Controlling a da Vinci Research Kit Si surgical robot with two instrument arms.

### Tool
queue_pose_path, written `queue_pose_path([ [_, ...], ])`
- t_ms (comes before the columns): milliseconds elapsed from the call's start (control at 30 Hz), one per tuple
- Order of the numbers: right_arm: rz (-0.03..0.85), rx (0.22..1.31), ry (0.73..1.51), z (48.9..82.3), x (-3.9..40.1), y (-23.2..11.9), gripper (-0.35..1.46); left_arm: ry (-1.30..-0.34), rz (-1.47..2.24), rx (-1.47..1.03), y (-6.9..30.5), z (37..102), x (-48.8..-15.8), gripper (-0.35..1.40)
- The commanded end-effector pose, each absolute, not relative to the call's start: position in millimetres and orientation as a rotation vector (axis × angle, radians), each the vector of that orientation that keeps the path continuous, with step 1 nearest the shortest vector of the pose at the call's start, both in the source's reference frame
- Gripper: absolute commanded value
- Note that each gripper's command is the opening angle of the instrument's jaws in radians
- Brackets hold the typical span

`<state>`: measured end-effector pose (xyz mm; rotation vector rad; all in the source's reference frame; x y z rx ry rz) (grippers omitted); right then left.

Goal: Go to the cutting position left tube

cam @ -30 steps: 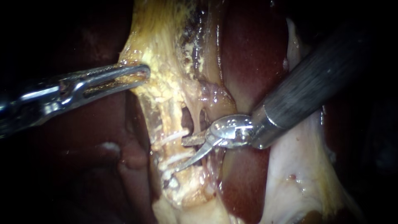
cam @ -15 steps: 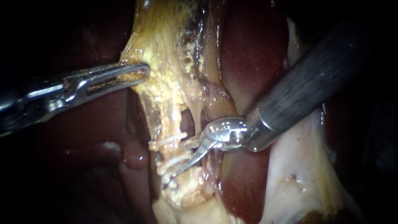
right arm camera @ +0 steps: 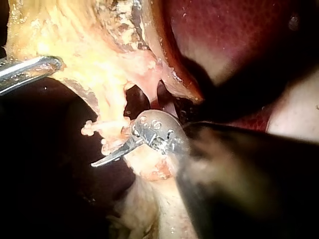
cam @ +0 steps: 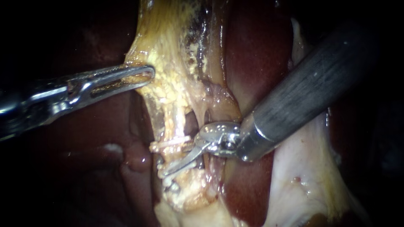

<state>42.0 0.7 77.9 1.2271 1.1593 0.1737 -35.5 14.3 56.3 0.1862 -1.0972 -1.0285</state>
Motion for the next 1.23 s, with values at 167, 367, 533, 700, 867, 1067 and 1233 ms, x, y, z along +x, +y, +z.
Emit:
queue_pose_path([
  [167, 0.186, 1.241, 1.157, 77.9, 42.5, 0.6, 1.18, -1.097, -1.029, 0.186, 14.3, 56.4, -35.6, -0.35],
  [367, 0.168, 1.268, 1.16, 78.0, 43.4, -0.1, 1.13, -1.095, -1.028, 0.186, 14.4, 56.6, -35.7, -0.35],
  [533, 0.165, 1.271, 1.158, 78.3, 44.3, -0.7, 1.13, -1.09, -1.026, 0.187, 14.4, 57.2, -35.7, -0.35],
  [700, 0.167, 1.276, 1.156, 78.5, 44.6, -0.8, 1.11, -1.087, -1.025, 0.187, 14.4, 57.4, -35.8, -0.35],
  [867, 0.171, 1.28, 1.153, 78.5, 44.5, -0.7, 1.11, -1.087, -1.025, 0.187, 14.4, 57.4, -35.8, -0.35],
  [1067, 0.179, 1.287, 1.145, 78.7, 44.4, -0.7, 1.11, -1.087, -1.025, 0.186, 14.3, 57.4, -35.9, -0.35],
  [1233, 0.179, 1.287, 1.145, 78.8, 44.3, -0.6, 1.11, -1.087, -1.025, 0.186, 14.3, 57.4, -35.8, -0.35],
])
